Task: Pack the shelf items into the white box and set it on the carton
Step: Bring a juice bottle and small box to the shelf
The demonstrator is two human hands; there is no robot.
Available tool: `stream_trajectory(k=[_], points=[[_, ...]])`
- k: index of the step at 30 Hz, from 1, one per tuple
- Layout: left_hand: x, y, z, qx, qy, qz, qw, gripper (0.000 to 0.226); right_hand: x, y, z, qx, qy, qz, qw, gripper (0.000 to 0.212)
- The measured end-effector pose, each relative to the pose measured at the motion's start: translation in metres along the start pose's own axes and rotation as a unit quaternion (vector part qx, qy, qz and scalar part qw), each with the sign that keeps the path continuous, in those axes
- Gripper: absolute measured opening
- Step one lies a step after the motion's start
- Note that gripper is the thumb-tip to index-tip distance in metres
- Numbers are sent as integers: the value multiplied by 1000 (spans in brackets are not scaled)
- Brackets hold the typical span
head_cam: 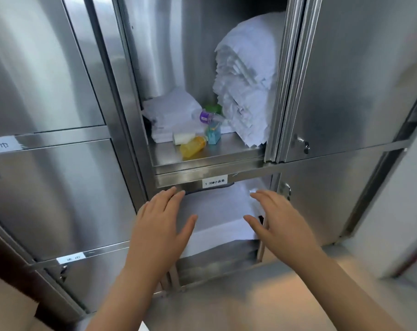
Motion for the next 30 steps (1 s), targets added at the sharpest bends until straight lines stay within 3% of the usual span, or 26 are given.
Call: stream_trajectory(k=[18, 30], points=[[254, 22, -162, 53, 10, 65, 996, 57, 296, -120, -109, 24, 65, 96, 993, 57], [391, 91, -282, 87, 83, 28, 992, 69, 467, -141, -224, 69, 35, 70, 995, 63]])
Point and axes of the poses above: each hand's wrist, its own x-axis towards the middle knuckle, its own z-axis out of the back of the hand, y = z × x, the point moved 1 cm from there along x, towards the middle knuckle, and after that the axes turned 4 degrees about -y, right-handed, at the moved point
